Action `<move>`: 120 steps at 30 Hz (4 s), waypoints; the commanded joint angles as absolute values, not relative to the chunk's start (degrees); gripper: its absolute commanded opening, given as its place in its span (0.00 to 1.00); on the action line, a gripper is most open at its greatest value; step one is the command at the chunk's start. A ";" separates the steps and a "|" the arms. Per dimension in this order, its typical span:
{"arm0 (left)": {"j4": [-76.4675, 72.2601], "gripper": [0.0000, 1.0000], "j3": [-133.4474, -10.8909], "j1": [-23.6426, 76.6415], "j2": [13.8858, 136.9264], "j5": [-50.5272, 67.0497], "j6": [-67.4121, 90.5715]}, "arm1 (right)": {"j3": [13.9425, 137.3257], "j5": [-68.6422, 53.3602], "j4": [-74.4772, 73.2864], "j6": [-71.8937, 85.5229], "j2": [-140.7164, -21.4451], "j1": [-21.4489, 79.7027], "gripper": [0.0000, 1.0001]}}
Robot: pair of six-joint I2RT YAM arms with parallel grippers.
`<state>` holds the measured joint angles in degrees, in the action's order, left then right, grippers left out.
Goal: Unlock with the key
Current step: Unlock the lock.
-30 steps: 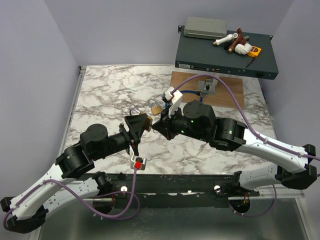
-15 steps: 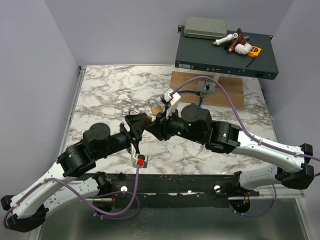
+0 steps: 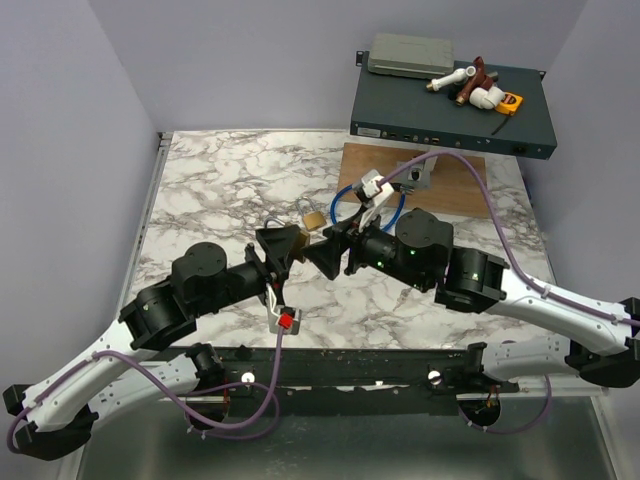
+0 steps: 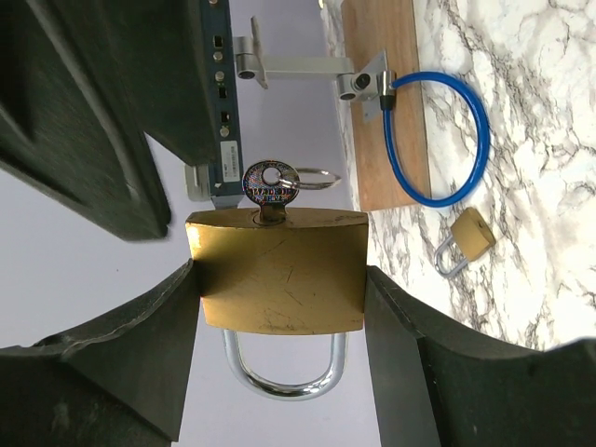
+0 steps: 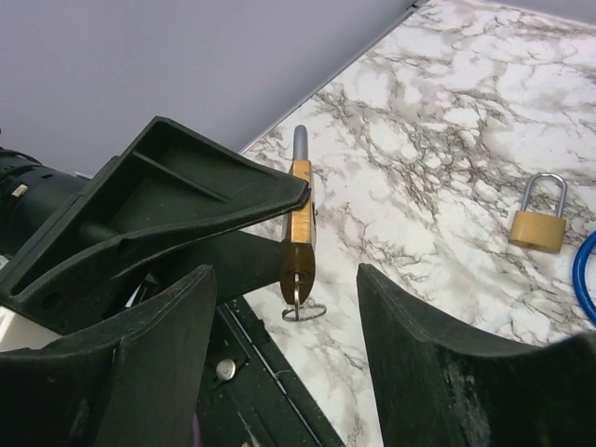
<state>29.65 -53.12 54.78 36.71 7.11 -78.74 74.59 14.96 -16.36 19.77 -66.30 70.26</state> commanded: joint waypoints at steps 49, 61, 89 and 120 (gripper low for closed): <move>51.00 0.77 -74.05 37.97 47.47 47.67 -35.82 | 76.37 -9.02 -18.28 2.02 -64.71 70.18 0.01; 52.67 0.36 -74.26 37.89 49.35 53.64 -34.80 | 79.02 -11.47 -18.54 -2.71 -66.57 70.15 0.01; 53.56 0.00 -73.00 37.89 49.75 52.16 -34.90 | 79.90 -9.50 -19.44 -6.33 -63.70 71.74 0.44; 50.10 0.00 -76.34 37.27 49.97 56.55 -26.86 | 78.73 -11.53 -32.01 -1.84 -61.57 71.77 0.36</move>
<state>54.46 -73.69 37.56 50.89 52.60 -27.70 77.73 -10.11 -29.89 -2.15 -60.36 71.31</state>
